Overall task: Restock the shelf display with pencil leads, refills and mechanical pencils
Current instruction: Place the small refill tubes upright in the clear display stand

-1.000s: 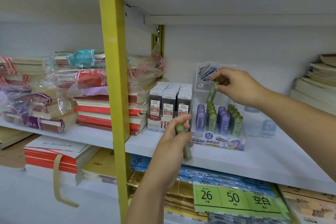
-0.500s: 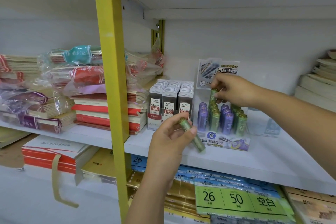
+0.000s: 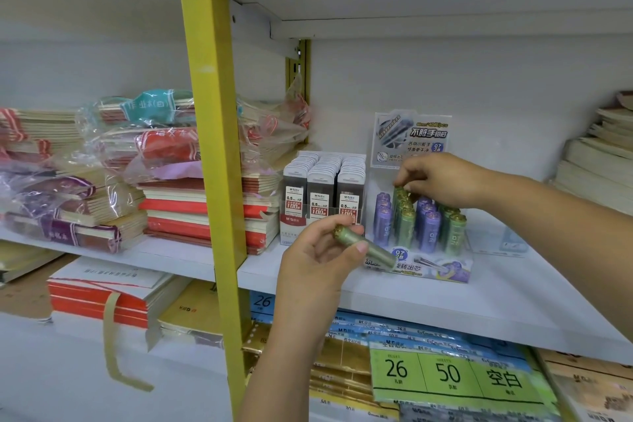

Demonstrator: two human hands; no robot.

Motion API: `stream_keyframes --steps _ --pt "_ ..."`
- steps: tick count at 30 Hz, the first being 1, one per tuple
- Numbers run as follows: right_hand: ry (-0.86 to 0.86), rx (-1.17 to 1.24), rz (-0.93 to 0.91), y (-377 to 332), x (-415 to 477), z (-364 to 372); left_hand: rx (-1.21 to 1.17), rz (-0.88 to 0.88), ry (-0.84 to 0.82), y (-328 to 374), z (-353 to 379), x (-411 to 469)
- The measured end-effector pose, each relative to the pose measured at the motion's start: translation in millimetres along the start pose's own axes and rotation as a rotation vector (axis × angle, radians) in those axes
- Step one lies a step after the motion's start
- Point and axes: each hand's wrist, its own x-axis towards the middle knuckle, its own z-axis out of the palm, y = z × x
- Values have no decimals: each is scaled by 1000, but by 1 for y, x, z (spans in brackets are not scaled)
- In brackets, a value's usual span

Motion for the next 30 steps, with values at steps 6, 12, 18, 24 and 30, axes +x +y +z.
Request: stream_keyframes --steps 6,12,18,24,30 --pt "364 62 -93 -32 -35 -8 -51 -54 81 2 -6 0" --pt "215 377 -179 -68 -114 20 -172 -42 50 11 -1 -6" --pt "291 646 -107 -63 -130 38 -207 -45 -29 15 5 -15" --pt "221 724 -74 -56 -131 37 -179 -45 -15 15 4 -14" --pt "161 554 -121 -57 -119 31 -116 5 -27 14 14 -11"
